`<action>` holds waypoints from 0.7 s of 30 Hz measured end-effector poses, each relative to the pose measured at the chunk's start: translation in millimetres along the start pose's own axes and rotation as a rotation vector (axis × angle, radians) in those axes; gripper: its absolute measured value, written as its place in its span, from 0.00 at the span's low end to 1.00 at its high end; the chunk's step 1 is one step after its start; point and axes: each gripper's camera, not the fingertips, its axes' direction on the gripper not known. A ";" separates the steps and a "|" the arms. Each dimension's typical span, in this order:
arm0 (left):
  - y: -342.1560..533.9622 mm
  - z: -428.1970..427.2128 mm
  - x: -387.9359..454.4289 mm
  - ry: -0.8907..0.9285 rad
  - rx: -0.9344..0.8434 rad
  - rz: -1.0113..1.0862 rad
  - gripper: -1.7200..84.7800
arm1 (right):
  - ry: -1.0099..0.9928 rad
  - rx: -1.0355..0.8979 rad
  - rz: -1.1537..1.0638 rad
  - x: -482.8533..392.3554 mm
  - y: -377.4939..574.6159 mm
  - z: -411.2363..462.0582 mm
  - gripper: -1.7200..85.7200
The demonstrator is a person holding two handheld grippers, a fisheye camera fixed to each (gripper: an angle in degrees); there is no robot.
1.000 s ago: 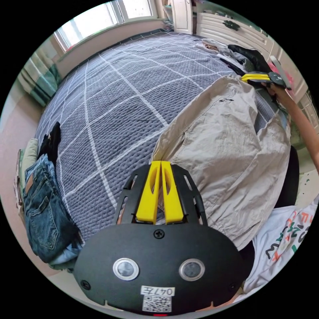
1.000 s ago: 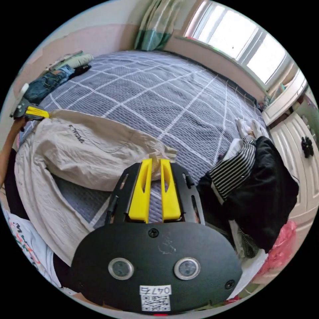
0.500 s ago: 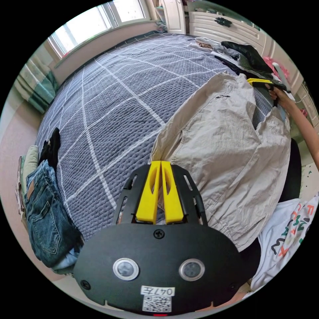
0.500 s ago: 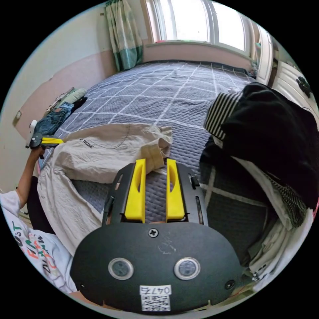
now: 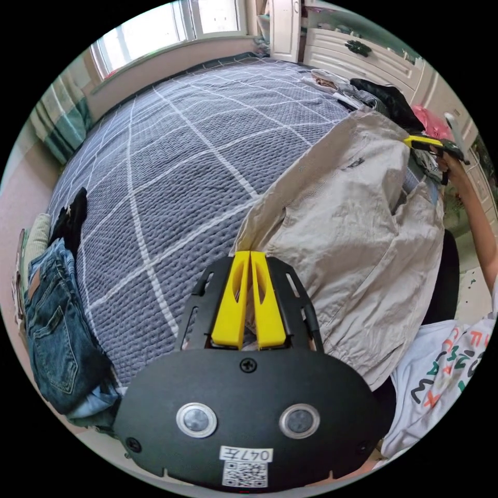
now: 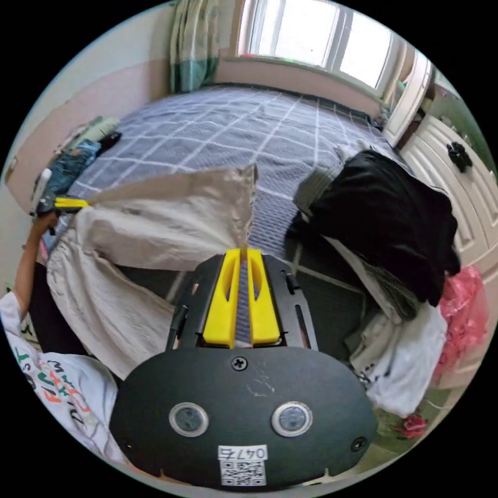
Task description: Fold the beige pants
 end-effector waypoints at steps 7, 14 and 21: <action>5.3 -4.6 6.5 -0.065 -0.006 0.011 0.01 | 0.232 -0.098 -0.005 3.5 18.8 11.1 0.03; 30.0 -43.5 28.2 -0.101 0.103 0.114 0.01 | -0.208 0.089 -0.315 -109.4 5.2 -1.7 0.03; 37.8 -27.4 2.3 -0.113 0.044 0.009 0.01 | -0.202 -0.148 -0.395 -152.7 -2.5 62.8 0.01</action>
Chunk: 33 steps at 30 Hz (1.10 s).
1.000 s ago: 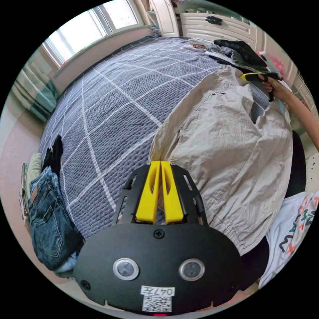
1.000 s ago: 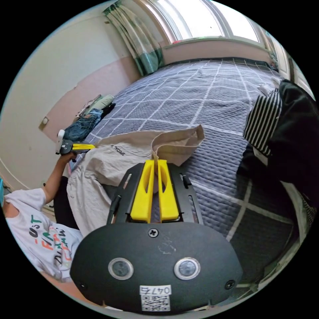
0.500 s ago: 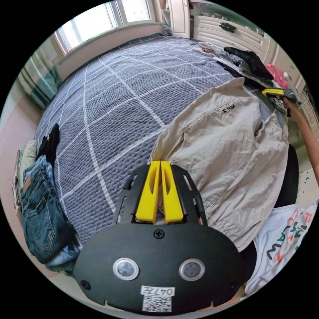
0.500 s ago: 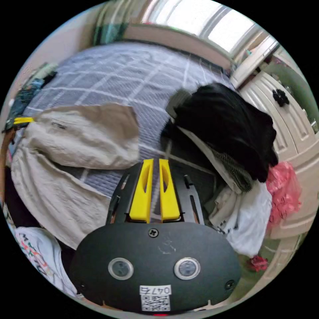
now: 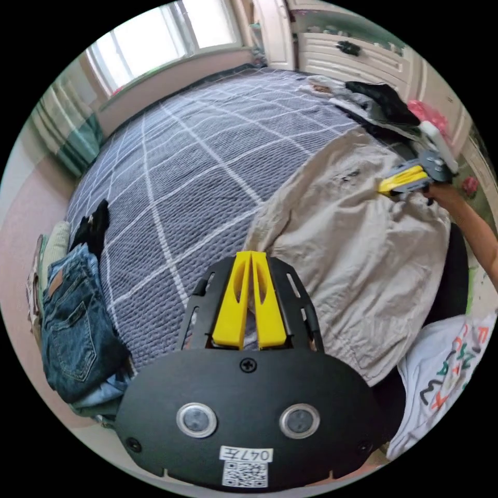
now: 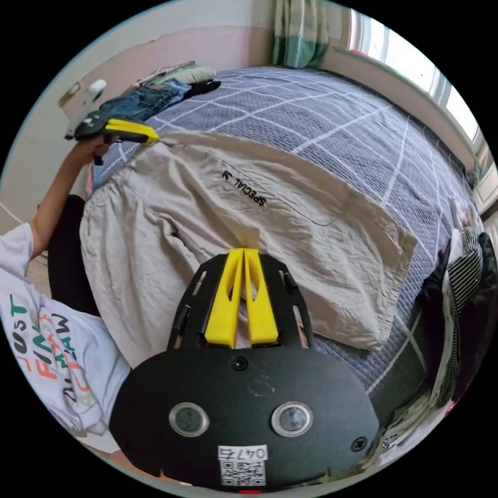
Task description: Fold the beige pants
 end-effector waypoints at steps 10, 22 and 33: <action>33.8 -36.5 -30.4 0.218 0.221 -0.087 0.01 | 0.392 0.161 0.231 42.1 24.2 -77.3 0.01; 24.3 24.7 6.7 0.257 -0.080 -0.012 0.01 | 0.236 -0.060 0.398 75.0 17.9 -20.2 0.01; 76.8 -38.8 58.4 0.176 0.087 0.108 0.02 | 0.646 0.252 0.079 -122.9 141.9 -118.9 0.02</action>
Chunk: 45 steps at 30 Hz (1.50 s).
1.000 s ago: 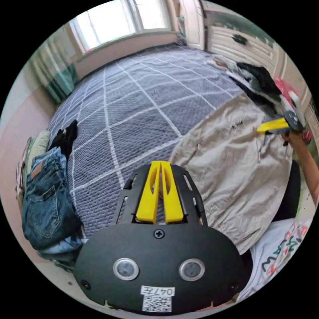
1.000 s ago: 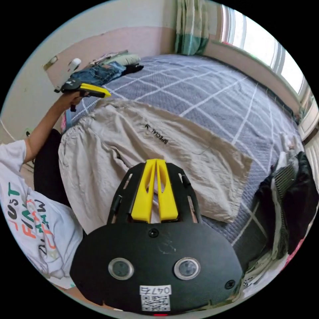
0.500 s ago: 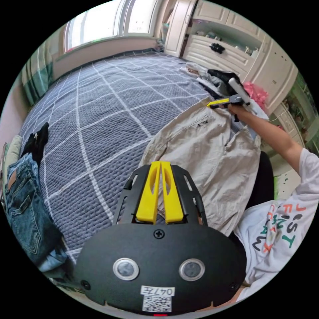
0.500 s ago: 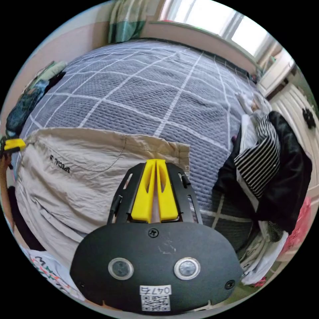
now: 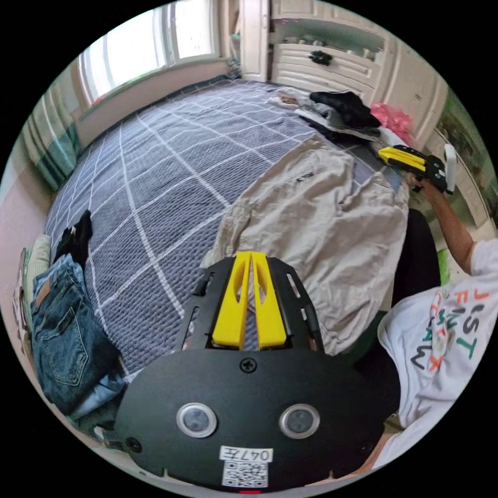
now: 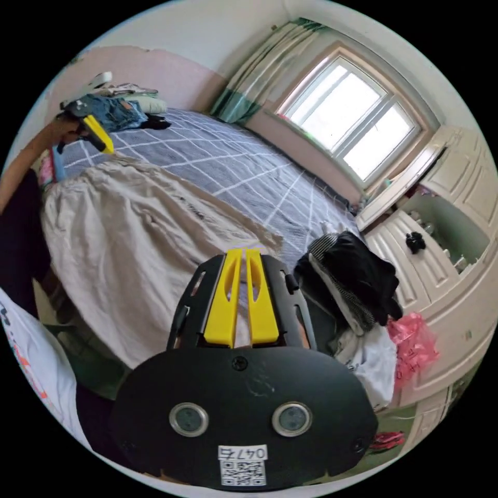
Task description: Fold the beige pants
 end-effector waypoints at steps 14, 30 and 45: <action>70.9 -27.0 138.5 0.114 -0.002 0.057 0.11 | -0.493 -0.065 -0.035 -86.2 75.1 -15.6 0.01; 71.4 39.9 237.8 -0.144 -0.299 0.340 0.12 | -0.481 -0.092 0.118 1.5 171.4 -73.1 0.10; 68.2 50.2 265.4 -0.139 -0.308 0.369 0.10 | -0.267 -0.240 -0.304 -48.2 200.1 -62.3 0.09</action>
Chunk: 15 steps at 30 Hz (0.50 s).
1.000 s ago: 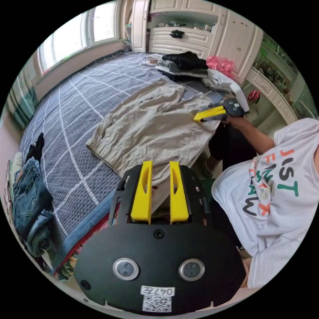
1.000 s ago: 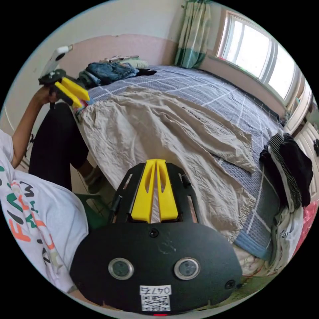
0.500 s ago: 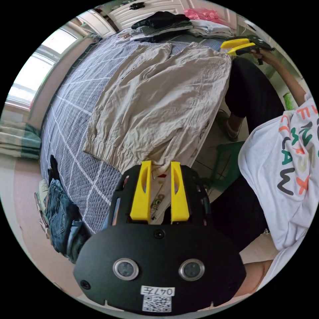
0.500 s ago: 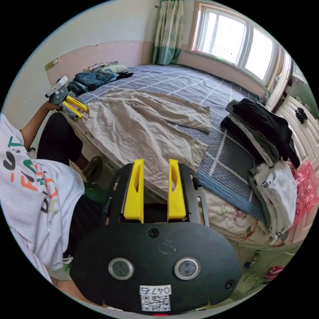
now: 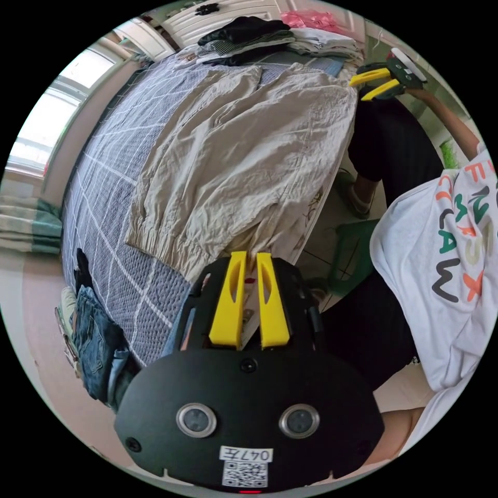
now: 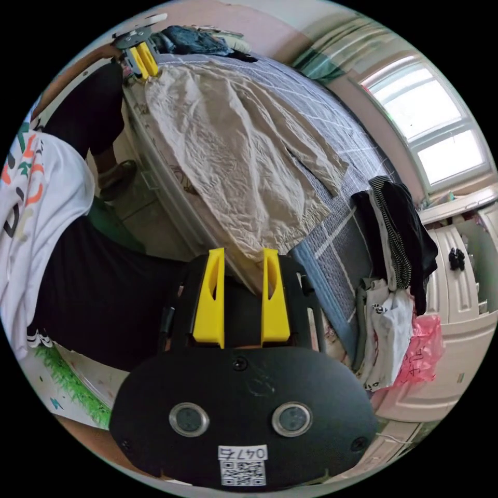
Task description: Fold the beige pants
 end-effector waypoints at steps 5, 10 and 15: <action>-5.9 2.7 3.9 0.027 -0.023 0.035 0.16 | 0.063 0.015 -0.045 0.7 -12.1 1.6 0.07; -3.0 2.2 -1.8 0.014 -0.007 0.034 0.14 | 0.091 0.013 -0.058 7.8 -23.6 2.8 0.06; -0.5 0.9 -9.3 -0.051 0.006 0.034 0.10 | 0.065 0.057 -0.042 12.7 -30.8 2.6 0.05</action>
